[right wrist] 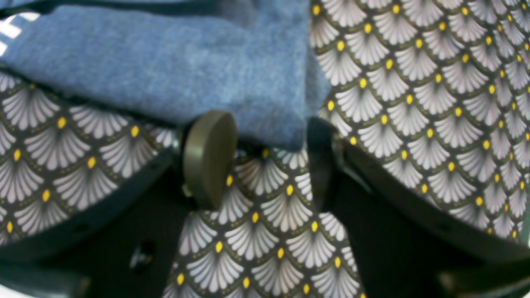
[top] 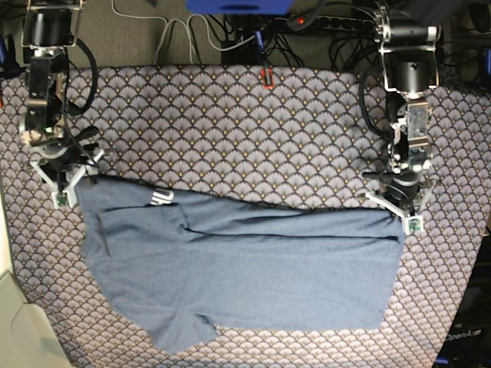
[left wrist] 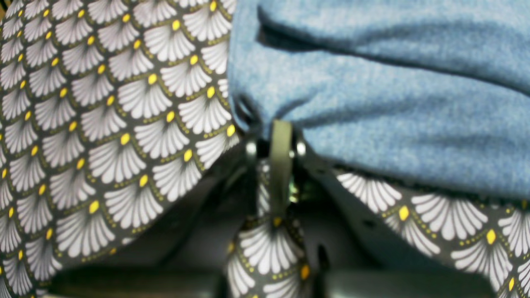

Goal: Fold the T-shirt properly
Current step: 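Grasp the folded edge with both grippers and drag it toward the collar, then regrasp the shirt corner with the left gripper and pull it outward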

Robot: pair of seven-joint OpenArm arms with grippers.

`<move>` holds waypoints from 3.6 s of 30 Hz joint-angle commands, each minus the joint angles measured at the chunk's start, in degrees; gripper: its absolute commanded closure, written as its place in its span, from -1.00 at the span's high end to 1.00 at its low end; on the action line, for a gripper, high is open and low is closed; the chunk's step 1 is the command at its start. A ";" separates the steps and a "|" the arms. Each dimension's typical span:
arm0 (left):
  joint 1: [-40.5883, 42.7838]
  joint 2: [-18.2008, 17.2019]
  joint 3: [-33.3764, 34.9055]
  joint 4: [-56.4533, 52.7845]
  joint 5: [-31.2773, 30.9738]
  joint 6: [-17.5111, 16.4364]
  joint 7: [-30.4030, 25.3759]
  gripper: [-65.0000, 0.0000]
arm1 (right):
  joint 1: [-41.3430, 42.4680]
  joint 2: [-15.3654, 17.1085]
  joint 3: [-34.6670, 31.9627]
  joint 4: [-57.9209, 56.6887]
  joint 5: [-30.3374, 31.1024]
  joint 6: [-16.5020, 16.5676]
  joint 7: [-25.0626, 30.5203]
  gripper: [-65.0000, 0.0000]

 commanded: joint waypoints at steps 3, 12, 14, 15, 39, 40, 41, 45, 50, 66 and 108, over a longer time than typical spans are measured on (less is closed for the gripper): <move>-1.31 -1.20 0.01 0.83 0.23 0.52 -1.42 -0.95 | 1.52 0.95 0.39 -1.71 0.07 0.28 1.65 -0.01; -1.31 -1.46 -0.17 0.83 0.49 0.52 -1.42 -0.95 | 2.48 0.95 0.48 -5.93 0.16 0.37 1.74 -0.61; -1.31 -1.46 -0.17 0.83 0.49 0.52 -1.42 -0.95 | 2.48 0.95 0.48 -5.93 0.16 0.37 1.74 -0.87; -1.31 -1.46 -0.17 0.83 0.58 0.52 -1.33 -0.95 | 2.48 0.95 0.48 -5.93 0.16 0.37 1.74 -1.00; 2.30 -4.45 -0.08 9.97 0.23 0.08 5.70 -0.95 | -4.20 1.39 3.73 3.92 0.07 7.22 1.65 -1.00; 2.74 -4.54 -0.17 10.15 0.23 0.08 5.70 -0.95 | -4.37 1.39 3.73 4.45 0.07 7.31 1.65 -1.00; 3.35 -4.71 -0.17 10.76 0.23 0.08 5.79 -0.95 | -5.16 1.39 3.73 5.15 0.07 7.31 1.65 -1.00; 6.16 -4.80 -0.17 14.28 0.76 0.08 6.05 -0.95 | -8.77 1.39 3.73 9.02 0.07 7.31 1.65 -1.00; 8.89 -5.94 -0.17 18.59 0.32 0.08 10.89 -0.95 | -11.76 1.39 3.73 11.83 0.07 7.31 1.74 -1.00; 18.65 -8.67 -0.34 24.22 0.32 -0.01 12.38 -0.95 | -22.75 1.30 11.38 13.32 0.16 15.31 8.33 -1.00; 14.52 -7.88 -7.46 20.96 -7.15 -0.10 11.68 -0.23 | -28.90 -0.54 11.03 13.41 0.16 15.31 13.08 -1.00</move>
